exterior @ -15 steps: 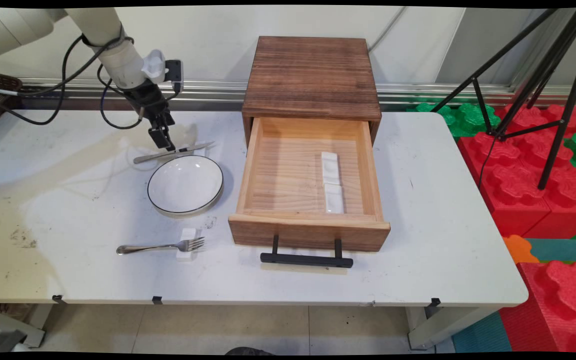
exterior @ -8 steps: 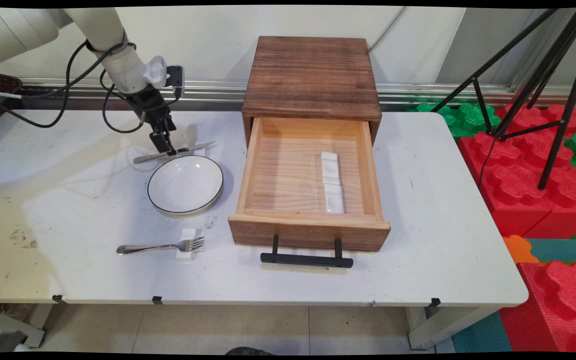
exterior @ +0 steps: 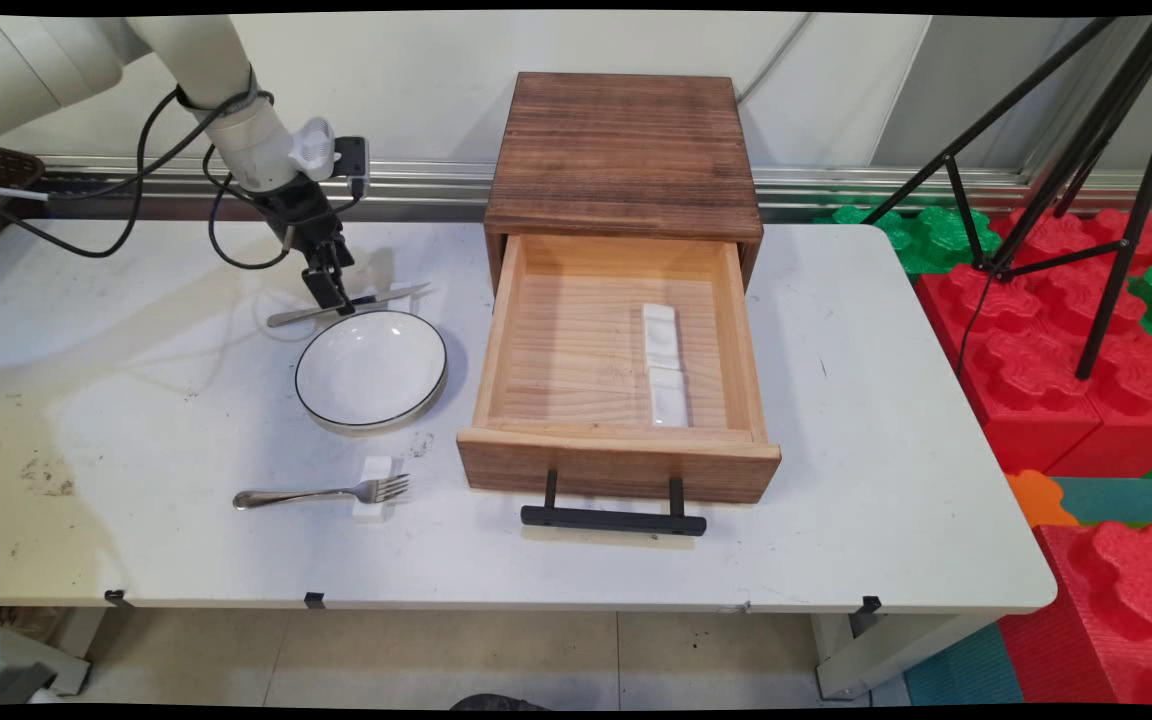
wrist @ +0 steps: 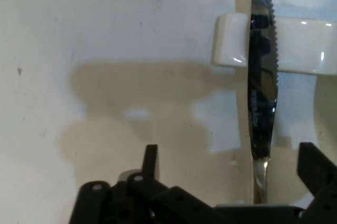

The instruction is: Pick up the knife from the left of the white plate, then place the picked object into the drawer

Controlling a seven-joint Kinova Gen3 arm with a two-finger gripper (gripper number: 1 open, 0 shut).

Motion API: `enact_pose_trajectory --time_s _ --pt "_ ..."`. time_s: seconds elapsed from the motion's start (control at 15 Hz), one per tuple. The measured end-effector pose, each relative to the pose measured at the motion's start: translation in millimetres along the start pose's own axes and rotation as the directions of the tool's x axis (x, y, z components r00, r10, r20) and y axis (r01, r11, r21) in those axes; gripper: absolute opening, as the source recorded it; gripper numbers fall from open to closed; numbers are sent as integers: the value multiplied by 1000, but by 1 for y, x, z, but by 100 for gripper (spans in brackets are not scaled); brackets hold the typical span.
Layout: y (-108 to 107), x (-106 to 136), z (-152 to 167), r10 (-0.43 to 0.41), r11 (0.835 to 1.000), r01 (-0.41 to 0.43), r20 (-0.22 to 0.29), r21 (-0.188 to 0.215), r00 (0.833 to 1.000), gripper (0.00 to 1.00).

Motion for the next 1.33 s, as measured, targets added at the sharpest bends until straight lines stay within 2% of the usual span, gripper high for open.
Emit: enact_pose_trajectory --time_s 0.07,0.13,0.73,1.2,1.33 --pt "0 0 1 -2 1000 2 -2 -3 1000 100" --pt "0 -1 2 -3 1000 3 -3 -7 1000 0" --pt "5 -7 4 -25 999 24 -15 -42 1000 0" --pt "5 -7 -6 -66 998 65 -46 -9 997 0" --pt "5 -5 -18 -84 996 85 -57 12 995 0"
